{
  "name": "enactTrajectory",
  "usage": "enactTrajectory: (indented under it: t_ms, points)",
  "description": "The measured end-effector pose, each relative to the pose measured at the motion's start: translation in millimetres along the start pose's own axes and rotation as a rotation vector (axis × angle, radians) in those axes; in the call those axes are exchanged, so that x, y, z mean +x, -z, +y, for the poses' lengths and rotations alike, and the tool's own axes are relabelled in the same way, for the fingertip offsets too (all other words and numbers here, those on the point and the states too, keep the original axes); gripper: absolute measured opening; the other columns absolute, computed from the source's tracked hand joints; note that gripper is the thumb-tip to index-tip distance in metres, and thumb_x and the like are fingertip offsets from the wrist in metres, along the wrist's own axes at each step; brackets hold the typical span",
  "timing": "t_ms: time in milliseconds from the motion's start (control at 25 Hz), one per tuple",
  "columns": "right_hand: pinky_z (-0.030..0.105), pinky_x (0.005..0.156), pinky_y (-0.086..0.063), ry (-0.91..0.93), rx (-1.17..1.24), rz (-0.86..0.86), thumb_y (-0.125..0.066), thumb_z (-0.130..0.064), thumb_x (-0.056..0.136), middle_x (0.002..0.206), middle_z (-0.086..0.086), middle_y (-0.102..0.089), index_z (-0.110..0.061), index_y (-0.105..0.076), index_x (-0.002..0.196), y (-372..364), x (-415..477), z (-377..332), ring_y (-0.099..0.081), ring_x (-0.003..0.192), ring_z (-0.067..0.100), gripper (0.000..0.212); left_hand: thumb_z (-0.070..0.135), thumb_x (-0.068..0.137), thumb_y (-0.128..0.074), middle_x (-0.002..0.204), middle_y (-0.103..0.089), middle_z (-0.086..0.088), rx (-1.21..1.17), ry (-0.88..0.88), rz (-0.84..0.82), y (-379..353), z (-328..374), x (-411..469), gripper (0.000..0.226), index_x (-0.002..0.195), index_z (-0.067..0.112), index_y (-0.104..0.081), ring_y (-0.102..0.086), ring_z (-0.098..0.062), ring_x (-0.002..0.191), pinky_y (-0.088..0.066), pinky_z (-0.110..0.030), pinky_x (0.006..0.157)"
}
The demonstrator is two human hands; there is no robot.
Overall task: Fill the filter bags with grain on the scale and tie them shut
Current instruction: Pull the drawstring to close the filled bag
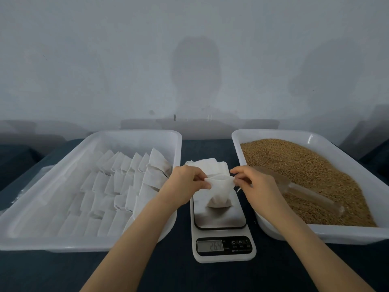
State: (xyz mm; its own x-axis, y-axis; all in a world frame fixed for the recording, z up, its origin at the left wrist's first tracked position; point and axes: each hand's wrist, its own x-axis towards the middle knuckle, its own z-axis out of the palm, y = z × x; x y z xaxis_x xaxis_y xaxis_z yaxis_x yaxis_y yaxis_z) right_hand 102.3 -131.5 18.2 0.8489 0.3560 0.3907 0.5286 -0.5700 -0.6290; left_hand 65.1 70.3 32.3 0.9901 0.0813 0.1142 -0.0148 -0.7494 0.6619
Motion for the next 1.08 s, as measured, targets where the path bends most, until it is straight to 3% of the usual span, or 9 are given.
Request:
enactTrajectory:
  t_ms: [160,240,320,440,640,760,880,1000,1080]
  points:
    - [-0.004,0.069,-0.035,0.002,0.008,-0.004,-0.060,-0.009,0.090,0.080,-0.016,-0.062,-0.018,-0.064,0.110,0.1,0.1,0.3,-0.052,0.080,-0.022,0.023,0.030,0.079,-0.077,0.073,-0.057,0.022,-0.006,-0.002,0.010,-1.8,-2.3,-0.4,0.026,0.102,0.019,-0.072,-0.054,0.007,0.070,-0.039,-0.003,0.061]
    - [-0.004,0.069,-0.035,0.002,0.011,-0.003,-0.060,-0.009,0.089,0.080,-0.016,-0.062,-0.018,-0.064,0.110,0.4,0.0,0.4,-0.053,0.081,-0.021,0.023,0.034,0.078,-0.077,0.073,-0.057,0.021,0.019,-0.018,-0.016,-5.0,-3.5,-0.9,0.029,0.104,0.022,-0.070,-0.055,0.001,0.073,-0.044,-0.012,0.069]
    - [-0.003,0.070,-0.036,0.004,0.016,-0.004,-0.060,-0.008,0.089,0.080,-0.016,-0.062,-0.019,-0.065,0.110,0.6,-0.4,-0.8,-0.053,0.082,-0.019,0.023,0.039,0.080,-0.073,0.069,-0.055,0.017,0.117,-0.042,-0.050,-9.0,-2.9,-1.7,0.016,0.089,0.026,-0.068,-0.054,-0.007,0.073,-0.046,-0.023,0.068]
    - [-0.002,0.071,-0.037,0.029,0.052,0.033,-0.060,-0.008,0.089,0.080,-0.017,-0.063,-0.020,-0.065,0.108,1.9,-1.4,-3.4,-0.055,0.085,-0.016,0.023,0.041,0.087,-0.065,0.062,-0.051,0.011,0.151,-0.051,-0.015,-9.8,-2.4,-1.1,0.033,0.062,0.024,-0.050,-0.047,-0.007,0.062,-0.035,-0.021,0.055]
    - [0.006,0.075,-0.044,0.000,0.235,0.058,-0.064,-0.018,0.087,0.092,-0.016,-0.066,-0.029,-0.062,0.112,7.6,0.9,-7.6,-0.060,0.088,-0.007,0.027,0.033,0.097,-0.053,0.065,-0.052,0.010,-0.125,-0.070,0.029,-4.3,5.5,-2.1,0.022,0.077,0.023,-0.048,-0.047,-0.005,0.059,-0.036,-0.015,0.054]
    - [0.010,0.064,-0.045,-0.023,0.261,-0.060,-0.067,-0.025,0.085,0.077,-0.015,-0.066,-0.033,-0.066,0.094,6.6,1.9,-8.2,-0.060,0.072,-0.003,0.012,0.030,0.098,-0.052,0.057,-0.052,0.012,-0.205,-0.088,0.030,-4.9,8.5,-3.4,0.019,0.080,0.029,-0.046,-0.046,-0.002,0.050,-0.035,-0.011,0.050]
    - [0.016,0.058,-0.044,-0.014,0.241,-0.028,-0.065,-0.026,0.086,0.071,-0.008,-0.065,-0.028,-0.066,0.077,5.5,1.9,-6.1,-0.058,0.060,0.004,0.009,0.028,0.098,-0.053,0.061,-0.063,0.004,-0.290,-0.093,0.015,-4.5,8.6,-5.4,0.013,0.086,0.026,-0.050,-0.056,-0.011,0.055,-0.049,-0.023,0.060]
    - [0.027,0.068,-0.054,-0.051,0.341,0.028,-0.064,-0.021,0.086,0.074,-0.006,-0.069,-0.029,-0.069,0.080,6.7,2.3,-4.5,-0.065,0.067,0.009,0.011,0.020,0.097,-0.056,0.076,-0.072,0.001,-0.393,-0.076,0.012,-4.5,7.8,-3.6,0.009,0.089,0.021,-0.054,-0.070,-0.018,0.073,-0.059,-0.039,0.078]
    - [0.028,0.067,-0.055,-0.055,0.359,0.037,-0.064,-0.018,0.087,0.075,-0.006,-0.070,-0.029,-0.070,0.082,7.0,1.5,-5.2,-0.066,0.068,0.010,0.013,0.017,0.094,-0.060,0.080,-0.073,0.002,-0.422,-0.079,-0.001,-4.7,6.1,-2.4,0.008,0.089,0.021,-0.055,-0.071,-0.017,0.077,-0.059,-0.038,0.080]
